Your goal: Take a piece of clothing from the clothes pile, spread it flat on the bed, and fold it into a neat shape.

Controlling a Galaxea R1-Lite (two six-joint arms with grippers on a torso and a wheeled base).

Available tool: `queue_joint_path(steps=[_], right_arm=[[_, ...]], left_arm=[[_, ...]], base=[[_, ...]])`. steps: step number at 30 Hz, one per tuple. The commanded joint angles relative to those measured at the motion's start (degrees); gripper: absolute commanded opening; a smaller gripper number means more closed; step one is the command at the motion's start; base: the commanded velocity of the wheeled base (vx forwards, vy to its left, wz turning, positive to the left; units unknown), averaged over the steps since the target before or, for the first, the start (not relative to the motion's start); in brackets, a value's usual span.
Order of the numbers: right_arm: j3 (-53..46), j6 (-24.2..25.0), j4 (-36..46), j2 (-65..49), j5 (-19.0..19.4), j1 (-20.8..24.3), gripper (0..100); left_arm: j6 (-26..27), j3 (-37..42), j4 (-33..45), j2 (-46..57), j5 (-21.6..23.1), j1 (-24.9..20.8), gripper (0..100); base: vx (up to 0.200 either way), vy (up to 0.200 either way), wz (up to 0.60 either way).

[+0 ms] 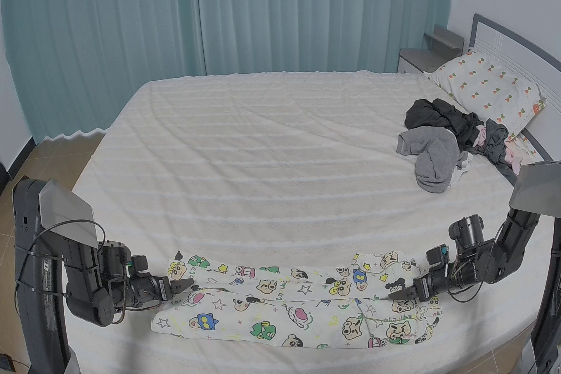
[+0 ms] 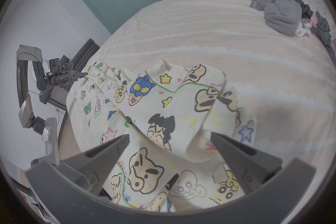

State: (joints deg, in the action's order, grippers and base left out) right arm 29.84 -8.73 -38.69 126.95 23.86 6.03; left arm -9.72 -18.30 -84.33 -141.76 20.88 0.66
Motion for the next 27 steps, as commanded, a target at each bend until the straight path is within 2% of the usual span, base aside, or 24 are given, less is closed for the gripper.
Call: queue_joint_path(steps=[1, 4, 6, 8, 9, 10, 13, 14, 15, 17, 18, 19, 20, 24, 27], right_arm=[[-1.7, 0.0, 0.2, -4.0, -0.7, -1.8, 100], [-3.0, 0.1, 0.1, -6.0, -0.8, -3.7, 100], [-3.4, 0.4, -0.2, -7.6, -0.7, -5.2, 100], [-2.4, 3.3, -0.4, -10.8, 0.3, -5.0, 100], [-2.3, 3.8, -0.4, -10.9, 0.5, -4.8, 100], [-1.7, 5.0, -0.5, -11.5, 1.2, -3.8, 100], [2.3, 11.5, -0.9, -11.0, 2.2, 2.2, 100], [3.6, 13.8, -0.9, -10.8, 2.2, 3.6, 100], [3.6, 13.8, -0.9, -10.8, 2.2, 3.6, 100], [7.1, 22.8, -1.0, -9.2, 2.5, 8.3, 100], [7.1, 22.8, -1.0, -9.2, 2.5, 8.3, 100], [8.0, 27.1, -1.6, -7.8, 2.7, 9.8, 100], [8.3, 29.0, -2.4, -6.6, 2.7, 10.1, 100], [8.7, 30.3, -7.0, -0.6, 2.0, 10.0, 100], [8.9, 30.3, -7.2, 1.9, 0.7, 10.0, 100]], left_arm=[[-0.3, 3.1, -2.5, -0.2, 0.0, 2.4, 100], [-1.1, 5.1, -4.4, -0.1, 0.1, 4.4, 100], [-4.4, 6.2, -5.7, 0.3, 0.1, 5.4, 100], [-15.7, 6.4, -5.7, 3.3, 0.7, 6.2, 100], [-17.0, 6.5, -5.7, 3.6, 1.0, 6.2, 100], [-21.0, 6.4, -5.7, 4.6, 2.1, 6.3, 100], [-31.6, 6.2, -5.7, 7.8, 5.2, 6.2, 100], [-32.6, 6.3, -5.7, 8.7, 5.7, 6.2, 100], [-32.6, 6.3, -5.7, 8.7, 5.7, 6.2, 100], [-34.1, 6.6, -5.7, 9.2, 5.9, 6.1, 100], [-34.1, 6.6, -5.7, 9.2, 5.9, 6.1, 100], [-34.4, 6.7, -5.7, 9.2, 6.0, 6.2, 100], [-34.4, 6.7, -5.7, 9.2, 6.0, 6.2, 100], [-34.3, 6.8, -5.7, 9.1, 5.9, 6.2, 100], [-34.1, 7.0, -5.7, 9.0, 5.7, 6.1, 100]], base=[[0.000, 0.000, 0.00], [0.000, 0.000, 0.00], [0.000, 0.000, 0.00], [0.000, 0.000, 0.00], [0.000, 0.000, 0.00], [0.000, 0.000, 0.00], [0.000, 0.000, 0.00], [0.000, 0.000, 0.00], [0.000, 0.000, 0.00], [0.000, 0.000, 0.00], [0.000, 0.000, 0.00], [0.000, 0.000, 0.00], [0.000, 0.000, 0.00], [0.000, 0.000, 0.00], [0.000, 0.000, 0.00]])
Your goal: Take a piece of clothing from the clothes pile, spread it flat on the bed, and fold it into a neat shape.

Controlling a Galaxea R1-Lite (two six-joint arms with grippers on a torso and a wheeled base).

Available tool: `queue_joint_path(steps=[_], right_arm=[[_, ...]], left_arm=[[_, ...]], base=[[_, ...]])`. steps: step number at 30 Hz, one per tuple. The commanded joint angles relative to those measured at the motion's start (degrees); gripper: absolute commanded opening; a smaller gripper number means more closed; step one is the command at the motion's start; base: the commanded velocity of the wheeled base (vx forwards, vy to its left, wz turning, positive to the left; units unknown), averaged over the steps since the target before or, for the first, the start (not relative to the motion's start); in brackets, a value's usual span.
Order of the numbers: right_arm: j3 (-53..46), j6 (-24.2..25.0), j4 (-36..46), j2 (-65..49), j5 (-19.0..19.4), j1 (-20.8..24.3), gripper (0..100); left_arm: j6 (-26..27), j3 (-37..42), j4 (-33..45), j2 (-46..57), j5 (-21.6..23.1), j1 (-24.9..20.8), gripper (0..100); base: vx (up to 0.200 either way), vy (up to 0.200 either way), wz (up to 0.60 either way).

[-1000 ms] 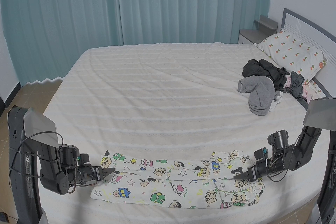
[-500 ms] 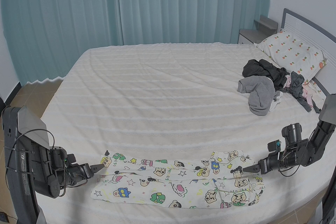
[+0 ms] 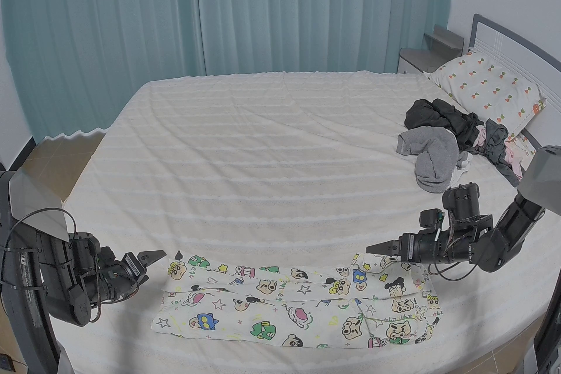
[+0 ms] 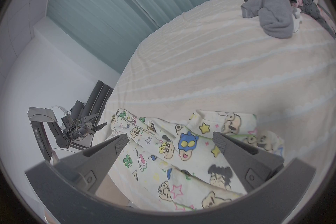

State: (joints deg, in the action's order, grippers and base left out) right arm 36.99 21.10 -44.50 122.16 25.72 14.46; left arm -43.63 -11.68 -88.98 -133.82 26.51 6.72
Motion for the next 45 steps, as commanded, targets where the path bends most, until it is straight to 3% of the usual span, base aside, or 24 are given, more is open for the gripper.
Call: queue_joint_path(steps=[1, 8, 9, 10, 26, 34, 39, 45], right_arm=[[1.8, 0.4, -1.3, 7.0, -2.3, 1.5, 100], [2.7, 0.3, 3.0, 8.3, -9.4, 1.5, 100], [3.7, 0.3, 5.4, 8.7, -13.2, 1.5, 100], [4.1, 0.3, 6.2, 9.1, -14.1, 1.5, 100], [8.4, 0.7, 20.7, 8.3, -23.1, 0.9, 100], [9.3, 1.1, 22.7, 3.0, -24.0, 0.5, 100], [8.7, 2.1, 22.0, 0.6, -21.0, 1.2, 100], [11.8, 3.2, 17.9, 7.6, -18.8, 3.5, 100]], left_arm=[[-0.1, 0.8, -1.0, 1.1, 0.0, 0.1, 100], [0.0, 1.0, -1.0, 1.1, 0.0, 0.1, 100], [0.0, 1.0, -1.0, 1.1, 0.0, 0.1, 100], [0.1, 1.0, -1.0, 1.1, 0.0, 0.1, 100], [0.3, 1.0, -1.0, 1.0, -0.1, 0.1, 100], [0.3, 1.0, -1.0, 1.0, -0.1, 0.0, 100], [0.6, 1.0, -1.0, 1.0, -0.1, -0.1, 100], [1.2, 1.0, -1.0, 1.0, -0.1, -0.1, 100]], base=[[0.000, 0.000, 0.00], [0.000, 0.000, 0.00], [0.000, 0.000, 0.00], [0.000, 0.000, 0.00], [0.000, 0.000, 0.00], [0.000, 0.000, 0.00], [0.000, 0.000, 0.00], [0.000, 0.000, 0.00]])
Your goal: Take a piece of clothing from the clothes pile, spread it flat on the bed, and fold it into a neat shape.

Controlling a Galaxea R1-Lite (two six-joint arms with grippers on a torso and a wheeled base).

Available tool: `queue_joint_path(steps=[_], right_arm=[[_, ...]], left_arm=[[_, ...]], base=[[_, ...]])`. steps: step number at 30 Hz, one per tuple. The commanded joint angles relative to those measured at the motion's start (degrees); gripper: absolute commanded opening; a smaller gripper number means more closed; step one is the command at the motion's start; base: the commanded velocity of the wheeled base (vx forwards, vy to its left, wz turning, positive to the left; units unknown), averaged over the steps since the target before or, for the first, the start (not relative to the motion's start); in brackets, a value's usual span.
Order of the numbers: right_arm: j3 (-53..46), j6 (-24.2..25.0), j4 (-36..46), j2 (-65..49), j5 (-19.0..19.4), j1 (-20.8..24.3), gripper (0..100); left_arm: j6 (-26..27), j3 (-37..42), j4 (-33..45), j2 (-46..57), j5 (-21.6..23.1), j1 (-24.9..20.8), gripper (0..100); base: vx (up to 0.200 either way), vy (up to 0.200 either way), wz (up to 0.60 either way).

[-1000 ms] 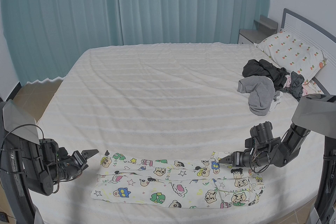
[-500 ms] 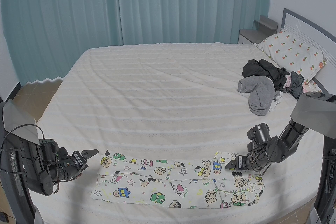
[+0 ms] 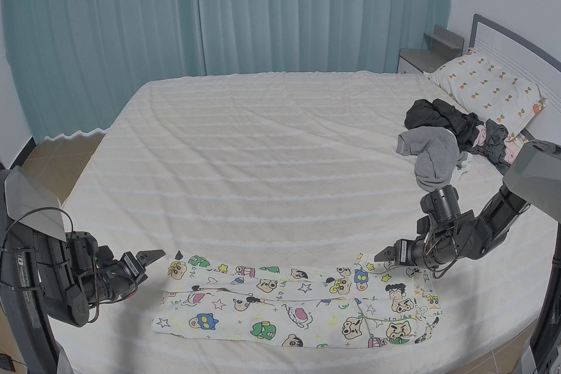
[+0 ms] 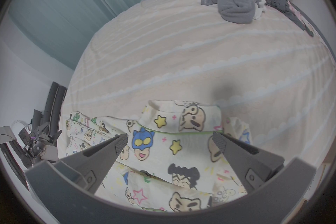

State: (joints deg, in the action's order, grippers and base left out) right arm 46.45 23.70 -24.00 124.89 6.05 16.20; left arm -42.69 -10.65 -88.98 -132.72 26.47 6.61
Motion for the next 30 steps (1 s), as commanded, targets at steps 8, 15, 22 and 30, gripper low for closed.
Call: queue_joint_path(steps=[8, 15, 22, 30], right_arm=[[5.3, 0.3, -2.5, 10.1, 0.1, -0.2, 100], [5.8, 0.4, 3.3, 9.0, -2.4, -1.0, 100], [6.1, 0.6, 2.2, 5.8, -2.3, -2.4, 100], [5.8, -0.1, 0.7, 5.7, 0.5, -5.2, 100]], left_arm=[[0.3, 0.0, -1.0, -0.2, 0.0, 0.0, 100], [0.2, 0.0, -1.0, -0.2, -0.1, 0.0, 100], [0.3, 0.0, -1.0, -0.2, -0.1, 0.0, 100], [0.6, 0.0, -1.0, -0.2, -0.1, 0.0, 100]], base=[[0.000, 0.000, 0.00], [0.000, 0.000, 0.00], [0.000, 0.000, 0.00], [0.000, 0.000, 0.00]])
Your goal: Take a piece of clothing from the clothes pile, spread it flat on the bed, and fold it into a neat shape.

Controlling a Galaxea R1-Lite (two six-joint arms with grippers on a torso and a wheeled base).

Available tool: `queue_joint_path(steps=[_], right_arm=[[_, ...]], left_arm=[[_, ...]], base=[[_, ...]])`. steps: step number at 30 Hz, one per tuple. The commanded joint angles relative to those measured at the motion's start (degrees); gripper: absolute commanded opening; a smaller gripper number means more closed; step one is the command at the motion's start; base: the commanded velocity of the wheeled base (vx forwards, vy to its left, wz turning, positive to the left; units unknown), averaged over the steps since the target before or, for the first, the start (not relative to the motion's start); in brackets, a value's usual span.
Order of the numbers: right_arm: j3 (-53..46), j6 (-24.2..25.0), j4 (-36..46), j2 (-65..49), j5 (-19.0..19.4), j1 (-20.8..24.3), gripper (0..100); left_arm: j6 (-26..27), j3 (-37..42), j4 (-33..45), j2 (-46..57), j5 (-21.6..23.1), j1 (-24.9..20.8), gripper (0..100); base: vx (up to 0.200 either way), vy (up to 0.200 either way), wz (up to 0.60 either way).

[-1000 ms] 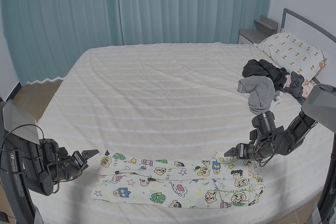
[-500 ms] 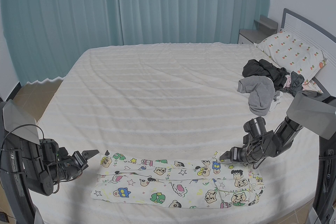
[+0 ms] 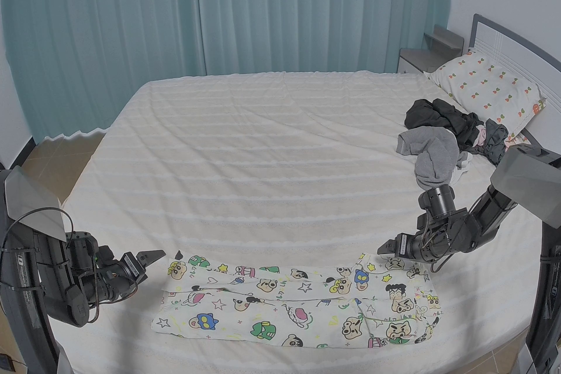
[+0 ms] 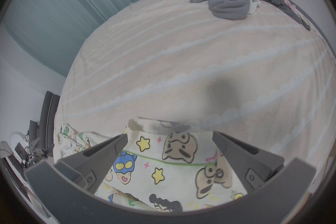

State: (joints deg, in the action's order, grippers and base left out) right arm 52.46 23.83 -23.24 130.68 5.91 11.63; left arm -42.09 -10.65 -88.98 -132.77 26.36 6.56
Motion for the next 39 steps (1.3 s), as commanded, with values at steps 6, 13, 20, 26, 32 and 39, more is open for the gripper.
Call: queue_joint_path(steps=[6, 13, 20, 26, 32, 39], right_arm=[[1.7, -1.3, -0.1, 2.6, 1.6, -0.4, 100], [1.5, -2.2, -0.1, 3.7, 2.0, 0.1, 0], [-0.2, -2.7, -0.1, 1.5, 1.9, 0.4, 0], [-2.3, -2.7, -0.6, -1.0, 1.6, 0.8, 0], [-1.5, -2.7, -0.6, -0.2, 1.2, 0.1, 0], [-0.2, -3.2, -0.7, 2.6, 0.9, 0.1, 100]], left_arm=[[0.0, 0.0, -1.0, -0.1, 0.0, 0.0, 100], [0.0, 0.0, -1.0, -0.1, 0.0, 0.0, 100], [0.0, 0.1, -1.0, -0.1, 0.0, 0.0, 100], [0.0, 0.1, -1.0, -0.1, 0.0, 0.0, 100], [0.0, 0.1, -1.0, -0.1, 0.0, 0.0, 100], [0.0, 0.1, -1.0, -0.1, 0.0, 0.0, 100]], base=[[0.000, 0.000, 0.00], [0.000, 0.000, 0.00], [0.000, 0.000, 0.00], [0.000, 0.000, 0.00], [0.000, 0.000, 0.00], [0.000, 0.000, 0.00]])
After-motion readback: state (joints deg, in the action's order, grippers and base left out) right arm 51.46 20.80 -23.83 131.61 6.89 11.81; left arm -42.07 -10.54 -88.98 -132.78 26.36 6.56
